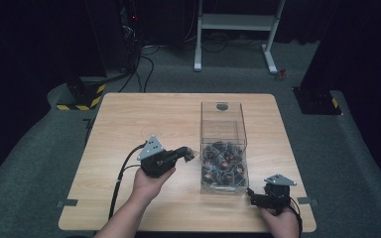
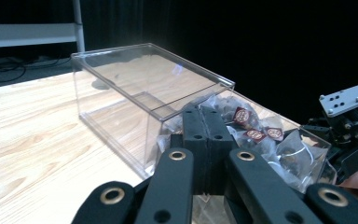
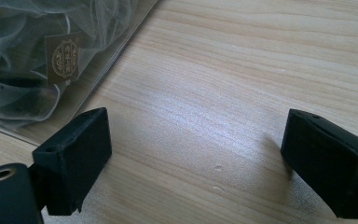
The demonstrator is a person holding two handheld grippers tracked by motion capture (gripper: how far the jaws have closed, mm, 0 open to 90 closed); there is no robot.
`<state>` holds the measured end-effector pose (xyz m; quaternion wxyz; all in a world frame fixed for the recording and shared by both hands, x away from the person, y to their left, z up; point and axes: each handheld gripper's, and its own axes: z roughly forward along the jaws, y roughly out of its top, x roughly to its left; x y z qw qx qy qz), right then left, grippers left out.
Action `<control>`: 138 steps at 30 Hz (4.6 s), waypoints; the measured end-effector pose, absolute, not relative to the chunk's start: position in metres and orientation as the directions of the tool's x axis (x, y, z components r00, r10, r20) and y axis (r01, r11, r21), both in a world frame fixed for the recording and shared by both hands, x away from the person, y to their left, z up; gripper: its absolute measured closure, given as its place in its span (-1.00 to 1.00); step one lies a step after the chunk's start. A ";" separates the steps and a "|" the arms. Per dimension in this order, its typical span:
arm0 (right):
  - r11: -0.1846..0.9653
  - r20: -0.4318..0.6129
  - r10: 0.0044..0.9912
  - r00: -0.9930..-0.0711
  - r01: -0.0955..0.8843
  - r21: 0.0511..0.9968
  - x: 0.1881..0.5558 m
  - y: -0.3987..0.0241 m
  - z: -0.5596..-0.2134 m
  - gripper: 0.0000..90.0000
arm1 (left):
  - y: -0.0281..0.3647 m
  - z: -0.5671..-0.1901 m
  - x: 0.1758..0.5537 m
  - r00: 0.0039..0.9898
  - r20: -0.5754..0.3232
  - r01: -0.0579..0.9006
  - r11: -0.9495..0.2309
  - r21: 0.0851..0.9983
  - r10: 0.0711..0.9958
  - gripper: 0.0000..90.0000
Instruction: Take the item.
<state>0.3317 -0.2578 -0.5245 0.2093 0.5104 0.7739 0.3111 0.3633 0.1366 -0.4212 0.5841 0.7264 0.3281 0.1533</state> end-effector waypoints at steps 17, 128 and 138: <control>0.285 -0.006 0.920 -0.391 0.660 0.695 0.332 -0.258 -0.525 -0.81 | 0.169 -0.425 0.362 0.693 -0.155 0.307 -0.094 0.947 0.704 1.00; 0.285 -0.006 0.920 -0.391 0.660 0.695 0.332 -0.258 -0.525 -0.81 | 0.238 -0.427 0.441 0.467 -0.133 0.396 -0.072 0.915 0.874 1.00; 0.289 -0.008 0.919 -0.395 0.657 0.696 0.332 -0.258 -0.525 -0.81 | 0.234 -0.437 0.444 0.456 -0.130 0.419 -0.084 0.904 0.881 1.00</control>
